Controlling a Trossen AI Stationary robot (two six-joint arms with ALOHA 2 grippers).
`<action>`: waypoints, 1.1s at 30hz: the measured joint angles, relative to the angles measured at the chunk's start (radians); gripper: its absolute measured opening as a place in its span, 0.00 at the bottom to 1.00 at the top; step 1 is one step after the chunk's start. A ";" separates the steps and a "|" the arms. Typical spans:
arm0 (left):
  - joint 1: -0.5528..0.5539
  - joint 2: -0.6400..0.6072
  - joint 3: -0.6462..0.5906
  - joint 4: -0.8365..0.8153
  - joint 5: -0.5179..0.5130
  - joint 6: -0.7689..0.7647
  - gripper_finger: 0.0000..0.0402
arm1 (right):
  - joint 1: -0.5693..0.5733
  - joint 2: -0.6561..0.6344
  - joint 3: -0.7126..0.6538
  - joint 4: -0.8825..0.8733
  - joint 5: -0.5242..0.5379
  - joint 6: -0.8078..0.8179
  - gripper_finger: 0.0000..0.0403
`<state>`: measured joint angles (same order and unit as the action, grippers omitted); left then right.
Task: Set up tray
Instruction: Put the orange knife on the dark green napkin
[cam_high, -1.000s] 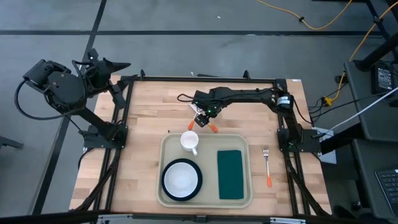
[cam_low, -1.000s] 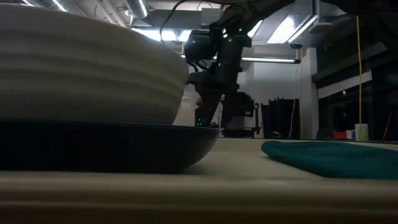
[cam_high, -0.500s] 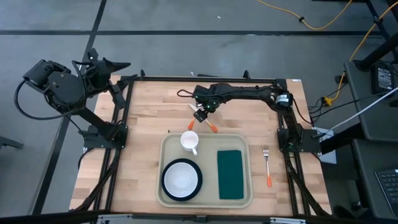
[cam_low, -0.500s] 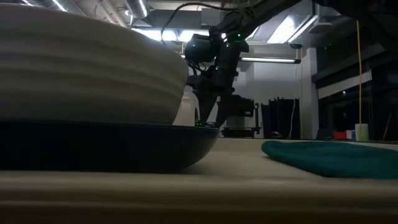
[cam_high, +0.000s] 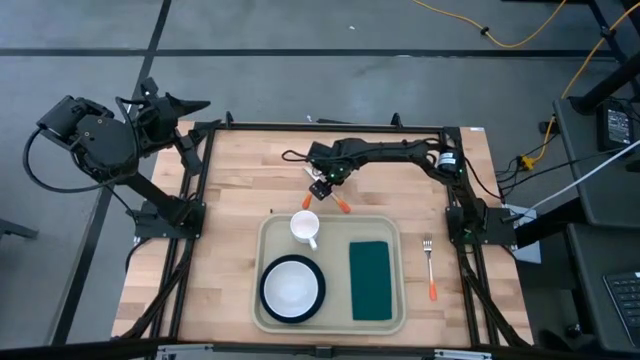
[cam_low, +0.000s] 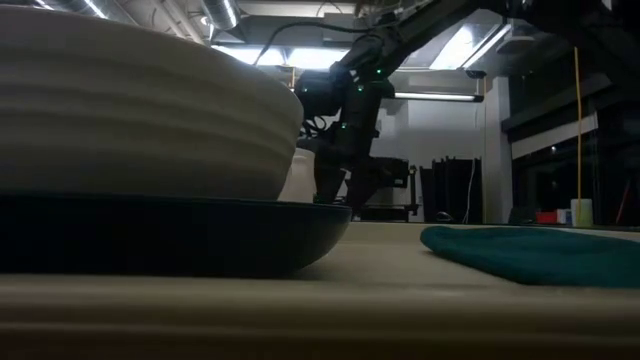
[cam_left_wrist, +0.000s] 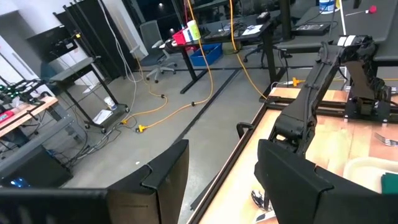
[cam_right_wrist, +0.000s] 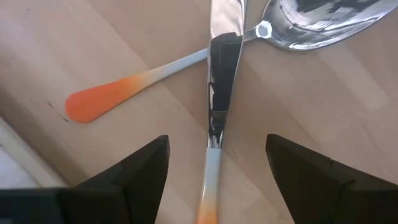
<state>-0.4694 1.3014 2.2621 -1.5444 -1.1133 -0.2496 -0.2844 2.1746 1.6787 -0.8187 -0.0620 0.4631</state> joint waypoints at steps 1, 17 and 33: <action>0.000 0.000 0.000 0.000 0.000 0.000 0.46 | 0.000 0.000 0.000 0.000 0.000 0.000 0.68; 0.000 -0.002 0.000 0.000 0.008 0.001 0.46 | 0.019 0.037 0.000 -0.028 0.008 -0.001 0.68; 0.000 -0.002 0.000 0.003 0.008 0.001 0.46 | 0.023 0.057 0.002 -0.034 0.016 0.007 0.56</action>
<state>-0.4690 1.2991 2.2622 -1.5417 -1.1053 -0.2485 -0.2619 2.2318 1.6810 -0.8524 -0.0463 0.4702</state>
